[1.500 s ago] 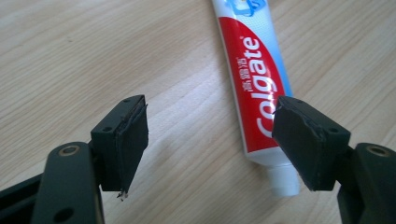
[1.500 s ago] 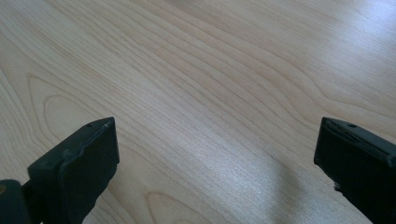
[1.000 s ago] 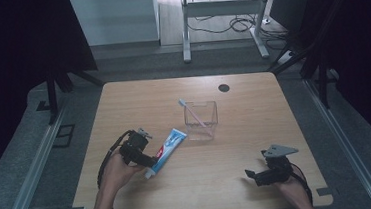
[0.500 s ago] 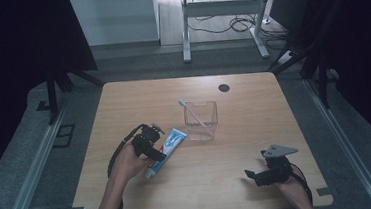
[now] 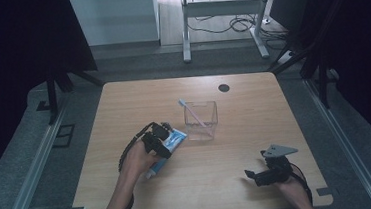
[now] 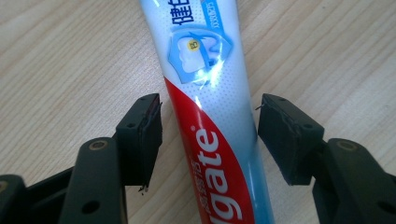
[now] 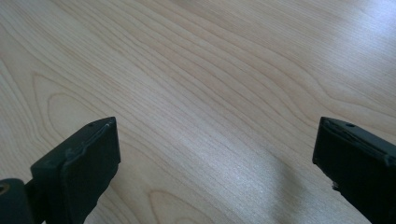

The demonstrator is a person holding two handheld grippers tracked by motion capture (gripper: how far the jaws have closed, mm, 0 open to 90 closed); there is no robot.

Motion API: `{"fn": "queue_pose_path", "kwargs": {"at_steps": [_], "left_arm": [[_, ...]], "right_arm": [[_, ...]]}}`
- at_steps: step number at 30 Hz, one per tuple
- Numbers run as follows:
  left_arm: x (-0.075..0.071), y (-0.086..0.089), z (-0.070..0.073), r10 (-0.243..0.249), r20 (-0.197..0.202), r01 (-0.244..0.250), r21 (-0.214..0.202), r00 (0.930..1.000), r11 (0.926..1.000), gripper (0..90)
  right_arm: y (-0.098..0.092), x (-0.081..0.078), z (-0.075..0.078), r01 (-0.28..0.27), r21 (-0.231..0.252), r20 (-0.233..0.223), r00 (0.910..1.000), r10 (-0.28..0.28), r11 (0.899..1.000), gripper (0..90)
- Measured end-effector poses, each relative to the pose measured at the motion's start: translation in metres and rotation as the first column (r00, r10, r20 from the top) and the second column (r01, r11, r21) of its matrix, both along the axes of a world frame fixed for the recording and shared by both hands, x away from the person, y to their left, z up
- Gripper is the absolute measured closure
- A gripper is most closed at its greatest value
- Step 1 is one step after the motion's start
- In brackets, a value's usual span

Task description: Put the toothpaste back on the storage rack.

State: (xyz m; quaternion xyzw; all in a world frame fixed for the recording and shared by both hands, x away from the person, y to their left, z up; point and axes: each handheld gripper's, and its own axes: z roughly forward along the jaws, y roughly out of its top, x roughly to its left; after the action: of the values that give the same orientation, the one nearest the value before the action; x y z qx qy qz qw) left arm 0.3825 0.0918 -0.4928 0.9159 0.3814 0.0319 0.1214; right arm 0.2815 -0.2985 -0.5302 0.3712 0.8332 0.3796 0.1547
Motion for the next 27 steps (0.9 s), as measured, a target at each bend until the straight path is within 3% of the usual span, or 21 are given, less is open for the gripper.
{"fn": "queue_pose_path", "kwargs": {"at_steps": [10,18,27], "left_arm": [[0.0040,0.0005,-0.0016,0.038,-0.032,-0.039,-0.019,0.9987,0.9991,50.4],[0.0032,0.0032,0.0036,0.051,-0.042,-0.053,-0.035,0.9978,0.9980,67.4],[0.0021,0.0079,0.0063,0.069,-0.039,-0.071,-0.057,0.9968,0.9958,72.7]], "right_arm": [[-0.0004,0.0006,-0.0009,-0.001,0.010,-0.006,1.0000,0.001,1.000,1.2],[-0.0006,0.0008,-0.0011,-0.002,0.011,-0.004,1.0000,0.002,1.000,1.5],[-0.0012,0.0009,-0.0014,0.001,0.015,-0.006,1.0000,-0.001,1.000,1.6]]}}
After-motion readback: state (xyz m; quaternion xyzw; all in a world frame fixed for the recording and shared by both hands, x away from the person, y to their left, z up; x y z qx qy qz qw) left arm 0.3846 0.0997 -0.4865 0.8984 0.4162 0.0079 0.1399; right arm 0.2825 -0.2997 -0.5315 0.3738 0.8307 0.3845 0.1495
